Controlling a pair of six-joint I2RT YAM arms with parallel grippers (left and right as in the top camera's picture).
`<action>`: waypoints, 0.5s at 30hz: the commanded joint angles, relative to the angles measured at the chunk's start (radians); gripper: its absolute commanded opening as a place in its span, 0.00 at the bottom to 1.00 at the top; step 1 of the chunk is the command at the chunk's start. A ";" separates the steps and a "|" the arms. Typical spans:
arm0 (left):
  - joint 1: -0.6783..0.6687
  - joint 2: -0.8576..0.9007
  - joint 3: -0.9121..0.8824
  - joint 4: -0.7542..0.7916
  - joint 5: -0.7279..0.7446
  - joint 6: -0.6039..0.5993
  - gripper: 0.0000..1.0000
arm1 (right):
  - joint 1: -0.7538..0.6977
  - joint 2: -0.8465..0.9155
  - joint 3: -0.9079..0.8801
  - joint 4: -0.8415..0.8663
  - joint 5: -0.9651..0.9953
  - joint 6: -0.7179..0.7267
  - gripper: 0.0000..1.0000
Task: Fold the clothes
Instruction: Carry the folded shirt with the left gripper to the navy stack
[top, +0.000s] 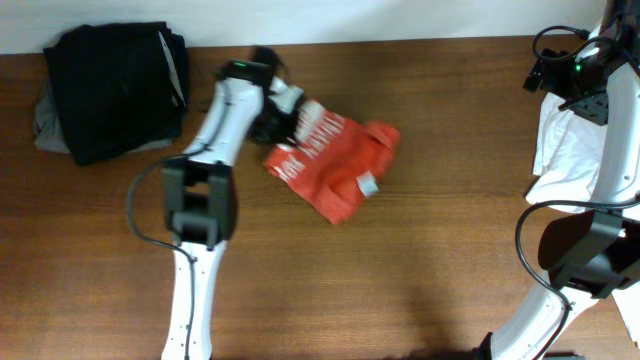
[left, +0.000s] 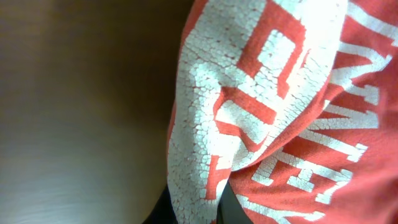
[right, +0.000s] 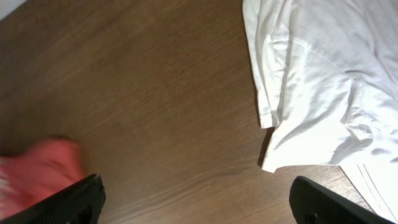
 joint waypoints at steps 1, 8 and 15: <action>0.140 0.070 0.021 0.083 -0.256 -0.043 0.01 | -0.003 0.000 0.010 0.000 -0.002 -0.003 0.98; 0.230 0.069 0.055 0.270 -0.260 -0.042 0.01 | -0.003 0.000 0.010 0.000 -0.002 -0.003 0.98; 0.233 0.069 0.325 0.172 -0.259 -0.150 0.01 | -0.003 0.000 0.010 0.000 -0.002 -0.003 0.98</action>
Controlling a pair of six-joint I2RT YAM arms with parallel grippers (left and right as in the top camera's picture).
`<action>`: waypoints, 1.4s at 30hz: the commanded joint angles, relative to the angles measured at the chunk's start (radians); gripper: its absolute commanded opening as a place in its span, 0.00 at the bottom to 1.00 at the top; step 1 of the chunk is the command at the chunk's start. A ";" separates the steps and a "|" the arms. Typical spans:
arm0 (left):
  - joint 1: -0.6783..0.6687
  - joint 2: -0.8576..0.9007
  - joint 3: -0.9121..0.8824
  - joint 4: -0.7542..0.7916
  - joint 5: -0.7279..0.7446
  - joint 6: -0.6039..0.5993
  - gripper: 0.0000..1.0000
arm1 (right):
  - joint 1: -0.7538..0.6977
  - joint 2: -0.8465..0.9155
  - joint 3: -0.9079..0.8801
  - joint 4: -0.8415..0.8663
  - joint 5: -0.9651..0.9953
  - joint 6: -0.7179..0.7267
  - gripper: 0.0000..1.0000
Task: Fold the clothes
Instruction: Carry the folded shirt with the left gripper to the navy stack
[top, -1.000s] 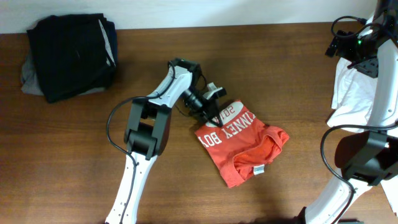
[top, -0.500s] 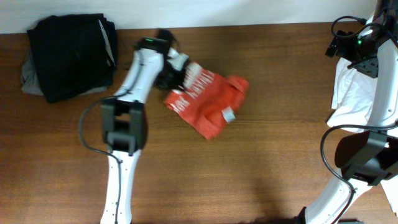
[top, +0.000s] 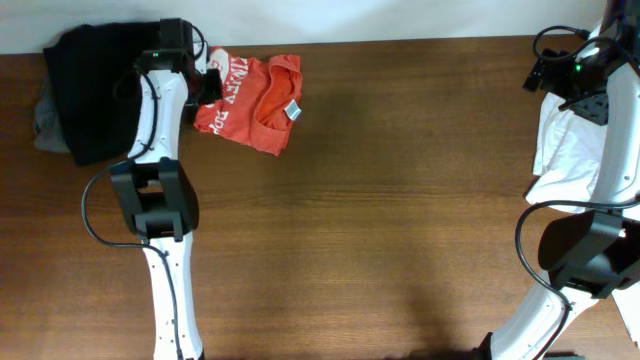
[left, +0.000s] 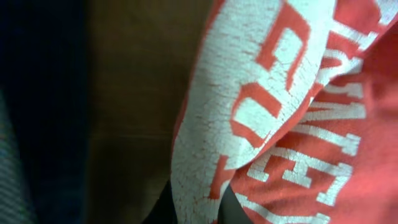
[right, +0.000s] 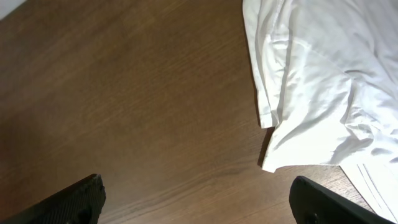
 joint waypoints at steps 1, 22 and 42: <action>0.008 0.004 0.176 -0.045 -0.025 -0.061 0.01 | -0.003 0.000 0.010 0.000 -0.002 -0.004 0.98; 0.135 0.001 0.561 -0.151 0.105 -0.297 0.01 | -0.003 0.000 0.010 0.000 -0.002 -0.004 0.98; 0.276 -0.052 0.560 -0.116 0.005 -0.401 0.01 | -0.003 0.000 0.010 0.000 -0.002 -0.004 0.98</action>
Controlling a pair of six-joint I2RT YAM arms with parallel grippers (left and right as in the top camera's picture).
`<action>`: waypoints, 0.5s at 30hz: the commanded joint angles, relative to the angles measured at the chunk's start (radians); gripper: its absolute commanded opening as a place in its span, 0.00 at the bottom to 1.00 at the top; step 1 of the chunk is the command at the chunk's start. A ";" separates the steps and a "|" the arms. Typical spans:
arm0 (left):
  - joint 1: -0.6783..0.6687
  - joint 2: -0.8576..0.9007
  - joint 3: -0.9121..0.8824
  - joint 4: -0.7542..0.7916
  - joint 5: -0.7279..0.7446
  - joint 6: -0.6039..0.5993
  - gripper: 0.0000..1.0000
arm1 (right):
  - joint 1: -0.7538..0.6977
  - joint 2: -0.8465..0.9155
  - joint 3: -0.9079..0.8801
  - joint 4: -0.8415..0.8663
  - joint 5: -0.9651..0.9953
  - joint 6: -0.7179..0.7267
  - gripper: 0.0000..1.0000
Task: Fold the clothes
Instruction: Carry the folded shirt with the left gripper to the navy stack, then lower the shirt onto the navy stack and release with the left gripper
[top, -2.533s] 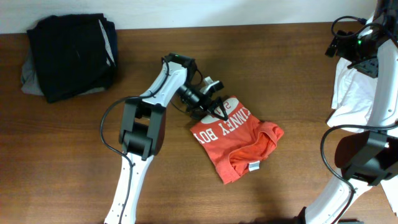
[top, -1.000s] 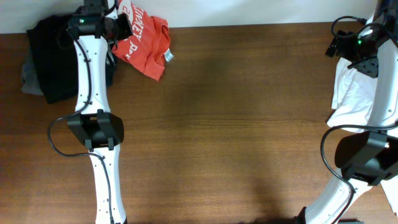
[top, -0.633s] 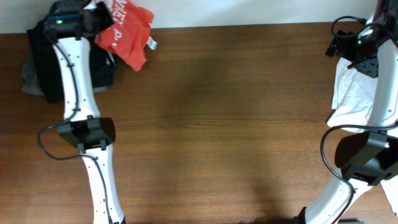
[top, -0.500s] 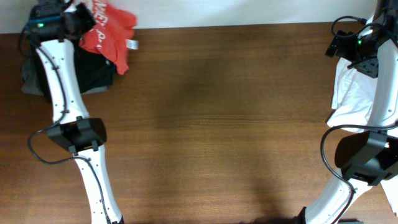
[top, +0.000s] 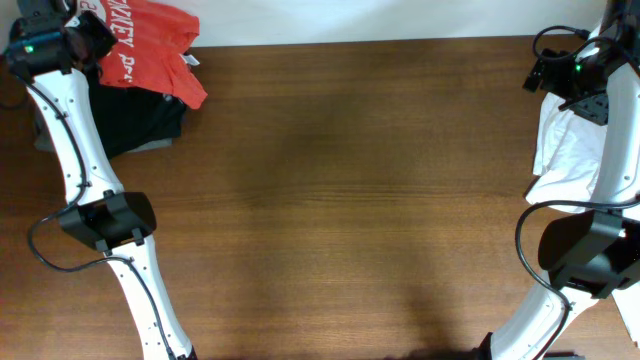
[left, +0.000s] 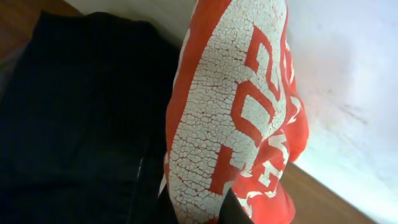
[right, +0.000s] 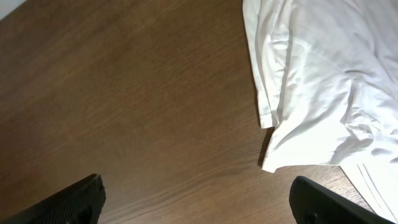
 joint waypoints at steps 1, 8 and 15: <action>0.013 -0.060 0.023 0.029 0.001 -0.052 0.01 | -0.003 0.000 0.010 0.000 -0.002 -0.003 0.99; 0.008 -0.110 0.023 0.068 0.160 -0.109 0.01 | -0.003 0.000 0.010 0.000 -0.002 -0.003 0.98; 0.007 -0.133 0.023 0.048 0.181 -0.163 0.01 | -0.003 0.000 0.010 0.000 -0.002 -0.003 0.98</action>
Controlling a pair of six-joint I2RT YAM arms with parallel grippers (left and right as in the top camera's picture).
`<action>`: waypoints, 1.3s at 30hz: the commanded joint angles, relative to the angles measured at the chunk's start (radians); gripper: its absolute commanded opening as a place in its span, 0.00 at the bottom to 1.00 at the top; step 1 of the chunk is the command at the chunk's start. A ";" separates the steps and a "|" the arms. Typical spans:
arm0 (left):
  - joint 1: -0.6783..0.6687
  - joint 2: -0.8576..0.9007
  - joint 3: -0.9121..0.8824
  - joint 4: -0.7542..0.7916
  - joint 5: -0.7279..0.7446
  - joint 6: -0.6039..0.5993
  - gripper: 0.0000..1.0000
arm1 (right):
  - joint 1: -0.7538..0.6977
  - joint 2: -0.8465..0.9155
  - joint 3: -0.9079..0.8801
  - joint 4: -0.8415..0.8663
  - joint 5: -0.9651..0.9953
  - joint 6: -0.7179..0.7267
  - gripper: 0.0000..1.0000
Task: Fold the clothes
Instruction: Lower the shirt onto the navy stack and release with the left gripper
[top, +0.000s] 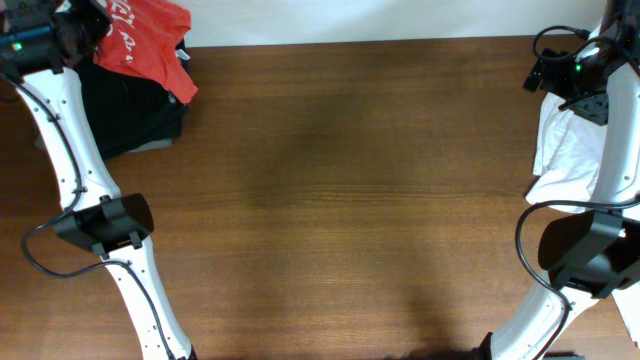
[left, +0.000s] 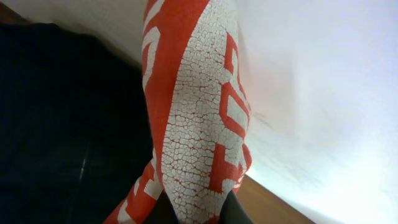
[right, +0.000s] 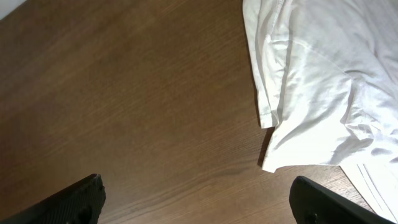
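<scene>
A red T-shirt with cracked white lettering hangs over the pile of folded dark clothes at the table's far left corner. My left gripper is shut on the shirt's folded edge; in the left wrist view the red shirt fills the middle and the left gripper pinches it, with the dark pile to the left. A crumpled white garment lies at the right edge, also the white garment in the right wrist view. My right gripper hangs open above bare wood beside it.
A grey garment peeks out under the dark pile. A white wall runs along the table's far edge behind the shirt. The wooden table spreads between the two arms.
My left gripper has shifted slightly with the red shirt, which now hangs a little further back toward the wall over the dark pile. The right arm has not moved.
My left gripper held the folded red shirt on the table near the middle left. It then had it beside the dark pile at the far edge, then raised above the pile at the far left corner, where it still hangs. The right gripper stayed open.
</scene>
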 joint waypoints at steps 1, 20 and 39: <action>0.007 -0.063 0.023 0.005 0.027 -0.048 0.01 | -0.003 0.000 0.010 0.000 -0.002 -0.003 0.98; 0.095 -0.061 -0.357 0.106 -0.230 0.263 0.03 | -0.003 0.000 0.010 0.000 -0.002 -0.003 0.98; 0.145 -0.172 -0.483 0.225 -0.157 0.182 0.01 | -0.003 0.000 0.010 0.000 -0.002 -0.003 0.98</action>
